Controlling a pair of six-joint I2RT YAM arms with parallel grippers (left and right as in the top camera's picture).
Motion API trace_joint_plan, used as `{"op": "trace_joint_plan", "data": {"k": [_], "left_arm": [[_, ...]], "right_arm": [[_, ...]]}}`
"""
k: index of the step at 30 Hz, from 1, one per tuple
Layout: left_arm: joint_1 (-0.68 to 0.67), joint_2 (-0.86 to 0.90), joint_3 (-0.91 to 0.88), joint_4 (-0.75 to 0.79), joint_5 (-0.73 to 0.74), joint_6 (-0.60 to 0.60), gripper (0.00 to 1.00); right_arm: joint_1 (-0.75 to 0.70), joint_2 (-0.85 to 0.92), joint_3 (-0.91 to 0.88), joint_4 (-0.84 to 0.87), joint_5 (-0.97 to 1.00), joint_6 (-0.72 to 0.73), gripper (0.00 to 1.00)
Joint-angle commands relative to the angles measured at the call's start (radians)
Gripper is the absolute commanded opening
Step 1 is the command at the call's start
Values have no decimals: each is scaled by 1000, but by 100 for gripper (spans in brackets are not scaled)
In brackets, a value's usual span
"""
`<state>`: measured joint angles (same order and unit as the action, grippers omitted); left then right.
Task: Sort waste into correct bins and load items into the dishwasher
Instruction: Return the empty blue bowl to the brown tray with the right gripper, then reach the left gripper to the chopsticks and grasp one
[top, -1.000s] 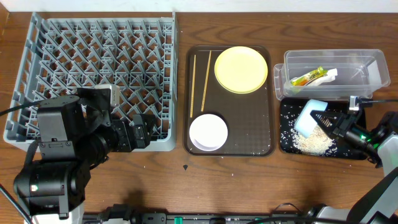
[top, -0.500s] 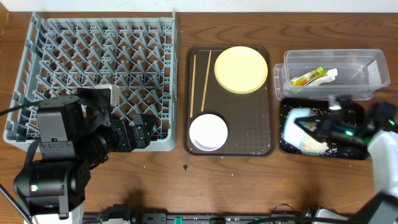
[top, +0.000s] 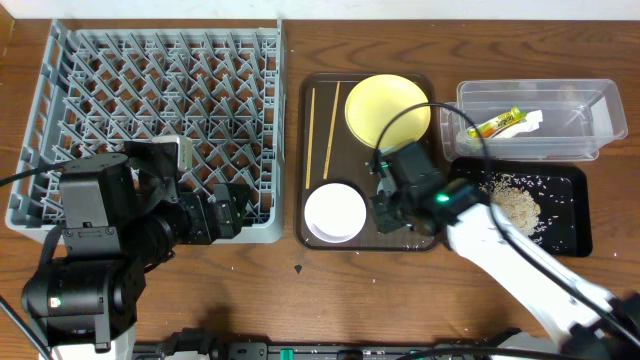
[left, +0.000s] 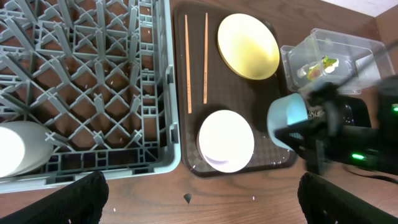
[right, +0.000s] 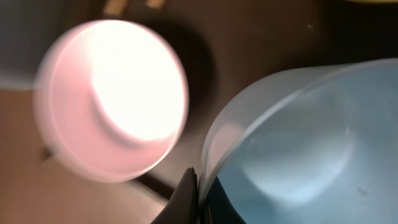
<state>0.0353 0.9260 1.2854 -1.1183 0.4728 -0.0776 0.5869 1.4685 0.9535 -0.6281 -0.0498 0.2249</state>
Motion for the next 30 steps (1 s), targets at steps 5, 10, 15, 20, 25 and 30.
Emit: {"op": "trace_joint_plan", "data": {"k": [5,10,15,20,25,30], "left_arm": [[-4,2,7,2,13,-9,98],[-4,38,12,39,13,-17,100],[-74,166,71,34,-26,-32,94],[-309,415,225,22,-335,-51,94],[-434,633,269,119,-466,-42,94],[-478,832,269,299,-466,-43,82]], "right_arm": [[9,83,6,34,100,103,12],[-3,-2,73,-66,39,74,58],[-101,-139,179,-177,-35,75,64],[-292,-275,240,-207,-125,123,62],[-431,-337,240,-249,-233,142,60],[-468,-337,237,-310,-244,142,57]]}}
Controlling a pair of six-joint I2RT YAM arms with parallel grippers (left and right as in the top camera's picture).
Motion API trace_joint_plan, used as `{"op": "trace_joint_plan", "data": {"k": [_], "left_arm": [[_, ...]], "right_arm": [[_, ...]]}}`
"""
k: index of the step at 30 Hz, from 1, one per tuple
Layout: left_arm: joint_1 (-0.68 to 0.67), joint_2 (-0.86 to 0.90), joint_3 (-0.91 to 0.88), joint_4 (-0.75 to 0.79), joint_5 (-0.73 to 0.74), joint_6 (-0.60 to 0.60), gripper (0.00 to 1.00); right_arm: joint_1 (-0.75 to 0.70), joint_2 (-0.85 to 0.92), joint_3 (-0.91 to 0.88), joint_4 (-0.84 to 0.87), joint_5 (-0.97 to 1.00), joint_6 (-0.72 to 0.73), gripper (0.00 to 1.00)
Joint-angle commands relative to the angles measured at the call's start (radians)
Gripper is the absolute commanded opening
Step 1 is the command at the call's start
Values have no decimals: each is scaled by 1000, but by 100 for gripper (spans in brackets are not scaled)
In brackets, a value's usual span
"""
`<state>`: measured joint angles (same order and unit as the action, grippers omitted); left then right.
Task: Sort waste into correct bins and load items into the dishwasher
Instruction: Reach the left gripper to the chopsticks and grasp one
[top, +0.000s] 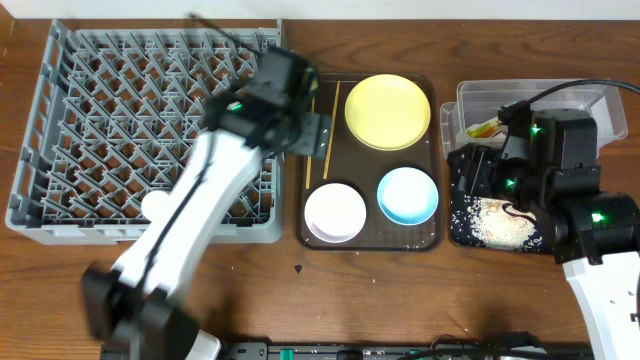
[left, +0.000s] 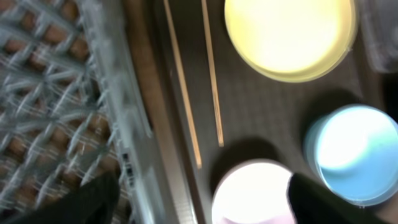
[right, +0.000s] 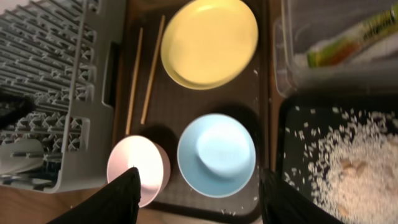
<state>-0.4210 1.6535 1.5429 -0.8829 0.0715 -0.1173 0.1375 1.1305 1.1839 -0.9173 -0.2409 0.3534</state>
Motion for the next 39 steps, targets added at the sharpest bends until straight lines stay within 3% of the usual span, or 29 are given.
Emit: {"op": "trace_joint_plan", "data": {"k": [1,5,10,15,22,33,39], "left_arm": [[-27,137,12,97,-65,-3,80],[-39,242,12,209,-65,-3,75],[-40,355,12,320,-65,-3,62],[-42,459,11,399,-38,-30,57],[-42,536,11,406,-27,-31,45],[-47,550,11,375,-1,-99,8],[-45,517,14,356,-1,-98,8]], "right_arm": [[-19,1,5,-28,-53,13,56],[-19,1,5,-37,-52,13,52],[-19,1,5,-41,-52,13,48],[-19,2,4,-43,-52,13,48],[-18,2,4,-48,-52,13,48],[-19,2,4,-48,-53,13,46],[-19,2,4,-59,-56,13,45]]}}
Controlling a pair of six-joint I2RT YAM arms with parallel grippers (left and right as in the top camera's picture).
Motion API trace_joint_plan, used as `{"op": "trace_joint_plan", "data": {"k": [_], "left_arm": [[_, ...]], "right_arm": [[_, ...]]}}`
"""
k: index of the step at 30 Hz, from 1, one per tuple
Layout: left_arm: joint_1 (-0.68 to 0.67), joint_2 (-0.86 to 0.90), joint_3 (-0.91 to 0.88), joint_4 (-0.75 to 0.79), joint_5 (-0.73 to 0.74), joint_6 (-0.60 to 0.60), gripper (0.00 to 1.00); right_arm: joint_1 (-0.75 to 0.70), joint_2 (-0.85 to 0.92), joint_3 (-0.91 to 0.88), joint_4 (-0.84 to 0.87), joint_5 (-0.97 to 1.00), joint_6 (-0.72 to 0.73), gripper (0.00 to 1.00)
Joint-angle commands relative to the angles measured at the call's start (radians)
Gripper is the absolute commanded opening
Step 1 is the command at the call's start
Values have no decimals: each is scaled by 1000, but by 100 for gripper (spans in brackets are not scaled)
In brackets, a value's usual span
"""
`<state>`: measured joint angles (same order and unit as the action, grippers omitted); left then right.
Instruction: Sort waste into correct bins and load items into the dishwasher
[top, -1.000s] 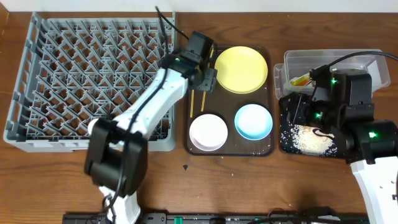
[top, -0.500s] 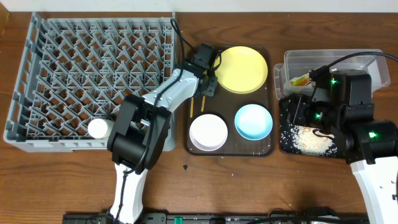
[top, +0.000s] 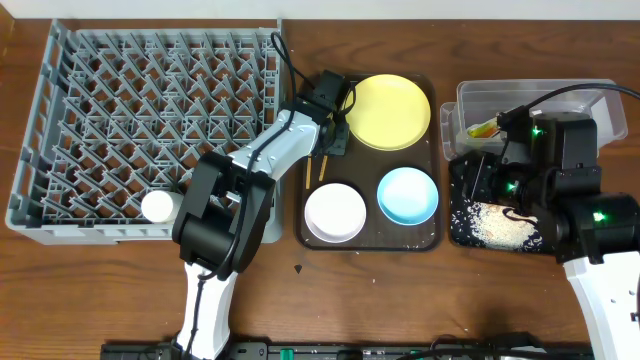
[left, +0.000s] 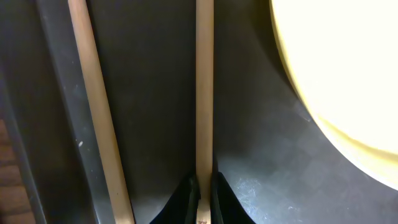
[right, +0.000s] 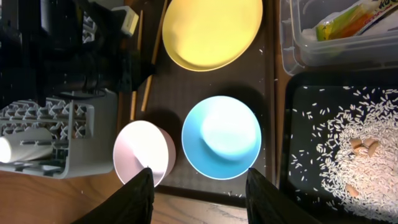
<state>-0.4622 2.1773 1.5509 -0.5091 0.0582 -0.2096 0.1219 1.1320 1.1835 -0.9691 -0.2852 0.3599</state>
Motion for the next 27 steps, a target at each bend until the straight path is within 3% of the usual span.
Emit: {"op": "trace_joint_plan", "data": {"k": [1,10,15,19,27], "left_arm": [[-2,-25,7,-21,13,-7,8],[67,-293,8,-86,12,-40,8],[106,-412,7,-243,-53,-39,8],[138,-419,2,-340,-183,-39,8],[181,-320,-26,-340,-183,-24,8]], "right_arm": [[-3,0,5,-12,-11,6,45],[-3,1,5,-14,-11,6,43],[-3,1,5,-13,-11,6,43],[-3,1,5,-13,-11,6,43],[-3,1,5,-11,-11,6,44]]}}
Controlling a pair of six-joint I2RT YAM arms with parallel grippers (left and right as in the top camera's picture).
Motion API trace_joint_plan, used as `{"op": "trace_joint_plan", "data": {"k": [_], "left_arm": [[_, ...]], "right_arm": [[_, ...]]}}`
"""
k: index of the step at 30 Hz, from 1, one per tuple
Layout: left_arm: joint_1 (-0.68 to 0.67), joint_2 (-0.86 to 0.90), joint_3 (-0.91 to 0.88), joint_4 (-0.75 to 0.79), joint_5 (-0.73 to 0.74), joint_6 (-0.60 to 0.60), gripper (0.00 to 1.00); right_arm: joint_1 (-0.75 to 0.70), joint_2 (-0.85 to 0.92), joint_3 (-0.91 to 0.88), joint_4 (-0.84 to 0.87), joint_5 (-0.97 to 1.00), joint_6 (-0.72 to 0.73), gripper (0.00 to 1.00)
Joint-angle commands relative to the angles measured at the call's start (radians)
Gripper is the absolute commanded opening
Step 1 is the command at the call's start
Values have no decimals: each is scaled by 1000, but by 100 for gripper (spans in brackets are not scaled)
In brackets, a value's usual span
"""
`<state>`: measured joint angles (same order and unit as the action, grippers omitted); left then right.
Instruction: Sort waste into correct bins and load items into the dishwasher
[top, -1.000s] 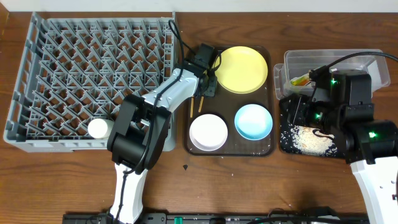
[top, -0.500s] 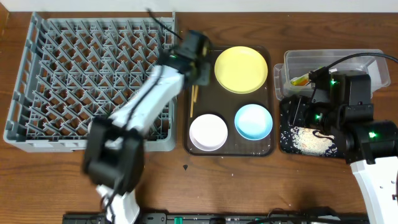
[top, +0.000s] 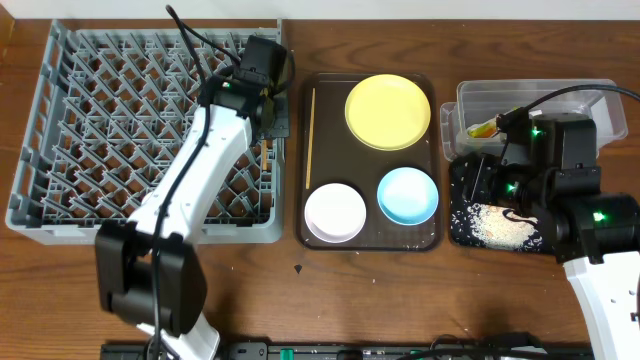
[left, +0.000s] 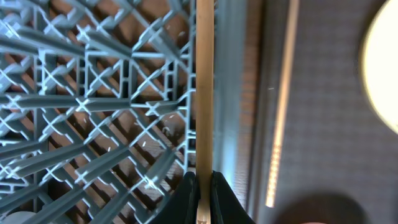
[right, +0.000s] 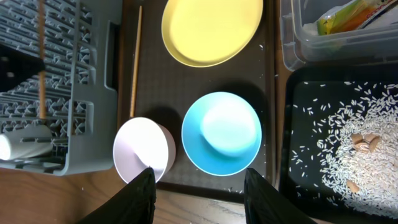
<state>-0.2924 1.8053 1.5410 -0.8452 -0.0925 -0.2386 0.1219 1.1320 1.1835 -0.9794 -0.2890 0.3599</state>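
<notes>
My left gripper (left: 201, 186) is shut on a wooden chopstick (left: 204, 87), which it holds above the right edge of the grey dish rack (top: 130, 110); overhead, the left gripper (top: 264, 98) sits at the rack's far right. The second chopstick (top: 309, 135) lies on the dark tray (top: 362, 165). That tray also carries a yellow plate (top: 388, 110), a blue bowl (top: 408, 195) and a white bowl (top: 335, 212). High over the tray's right side, my right gripper (right: 199, 198) stands open and holds nothing.
A white cup (right: 25, 146) lies in the rack's near right corner. A clear bin (top: 560, 120) holding a wrapper (top: 492, 127) stands at the far right. In front of it is a black bin (top: 560, 235) with scattered rice.
The left gripper was shut on the right-hand chopstick lying on the tray next to the yellow plate. It now holds that chopstick over the rack's right edge. The right arm has not moved.
First my right gripper held the blue bowl over the tray while the left arm waited open near the rack. Then the bowl stood on the tray, the right gripper was back and open, and the left hung over the chopsticks. It gripped one, now over the rack.
</notes>
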Motion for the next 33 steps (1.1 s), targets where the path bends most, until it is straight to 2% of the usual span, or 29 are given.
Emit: {"op": "trace_joint_plan", "data": {"k": [1,4,9,14,17,22,28,33], "left_arm": [[13,63,-16,-3,-32,5,8],[15,84,-16,-1,-31,4,8],[13,61,3,-15,-8,5,23],[8,-24,14,0,165,4,27],[-13,-61,14,37,207,5,27],[-87,-22,13,122,195,72,29],[-145,138,13,226,60,73,32],[-145,247,13,288,38,73,32]], "right_arm": [[-3,1,5,0,-7,6,44],[-3,1,5,-2,-8,6,44],[-3,1,5,0,-7,6,44],[-3,1,5,0,-7,6,44],[-3,1,5,0,-7,6,44],[-3,1,5,0,-7,6,46],[-3,1,5,0,-7,6,49],[-3,2,5,0,-7,6,48]]}}
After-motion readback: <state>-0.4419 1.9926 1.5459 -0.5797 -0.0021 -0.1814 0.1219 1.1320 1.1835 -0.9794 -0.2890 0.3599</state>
